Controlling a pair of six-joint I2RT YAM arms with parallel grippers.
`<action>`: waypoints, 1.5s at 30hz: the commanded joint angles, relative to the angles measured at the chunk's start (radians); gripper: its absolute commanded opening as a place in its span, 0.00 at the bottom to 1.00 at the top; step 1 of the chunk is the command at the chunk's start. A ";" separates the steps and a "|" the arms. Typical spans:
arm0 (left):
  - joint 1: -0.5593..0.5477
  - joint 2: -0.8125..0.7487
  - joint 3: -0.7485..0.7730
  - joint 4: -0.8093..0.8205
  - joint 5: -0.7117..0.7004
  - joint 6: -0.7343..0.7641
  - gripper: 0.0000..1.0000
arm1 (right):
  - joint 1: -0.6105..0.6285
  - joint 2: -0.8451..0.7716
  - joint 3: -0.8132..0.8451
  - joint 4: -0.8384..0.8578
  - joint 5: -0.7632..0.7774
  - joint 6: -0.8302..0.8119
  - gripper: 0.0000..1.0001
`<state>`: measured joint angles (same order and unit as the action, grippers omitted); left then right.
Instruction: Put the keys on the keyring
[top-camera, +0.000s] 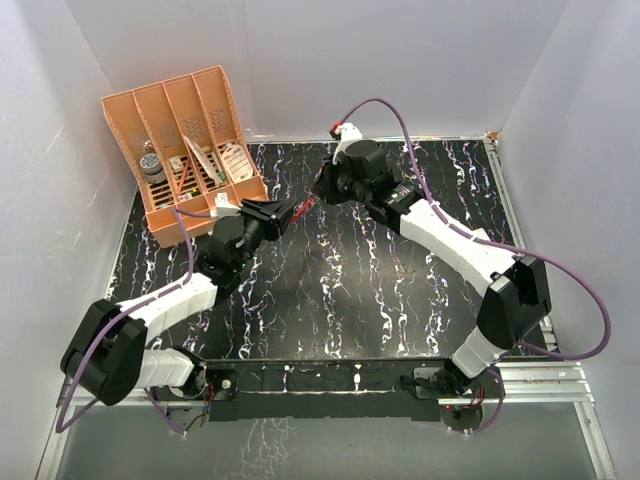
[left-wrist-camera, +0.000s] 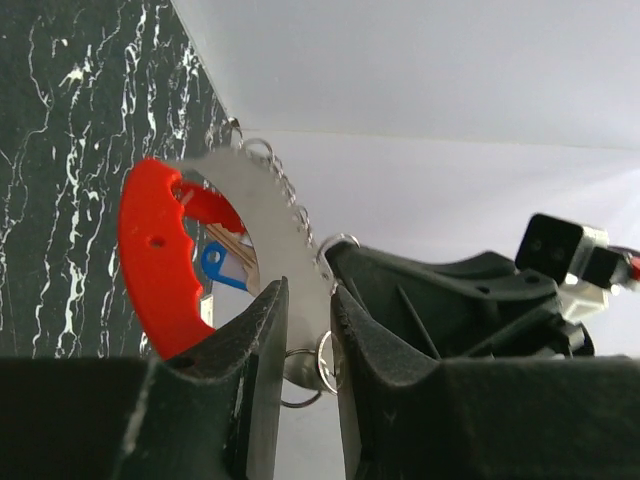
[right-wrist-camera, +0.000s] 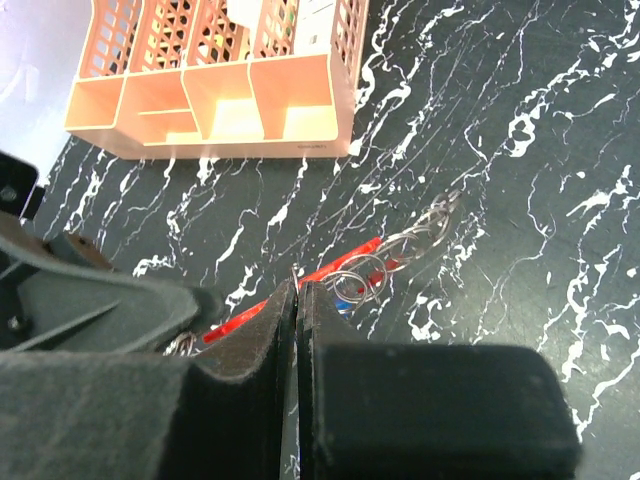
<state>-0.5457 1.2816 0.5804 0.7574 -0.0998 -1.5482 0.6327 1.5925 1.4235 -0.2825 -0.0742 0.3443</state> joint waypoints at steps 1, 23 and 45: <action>0.003 -0.106 0.009 -0.026 -0.004 0.034 0.22 | -0.002 0.025 0.091 0.059 0.006 0.039 0.00; -0.005 -0.027 0.008 0.040 0.054 0.014 0.23 | -0.014 0.090 0.165 0.075 -0.028 0.108 0.00; -0.009 0.192 0.067 0.228 0.121 -0.039 0.26 | -0.016 0.046 0.112 0.098 -0.079 0.106 0.00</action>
<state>-0.5518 1.4899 0.6094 0.9417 0.0235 -1.6001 0.6205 1.7031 1.5276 -0.2584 -0.1345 0.4484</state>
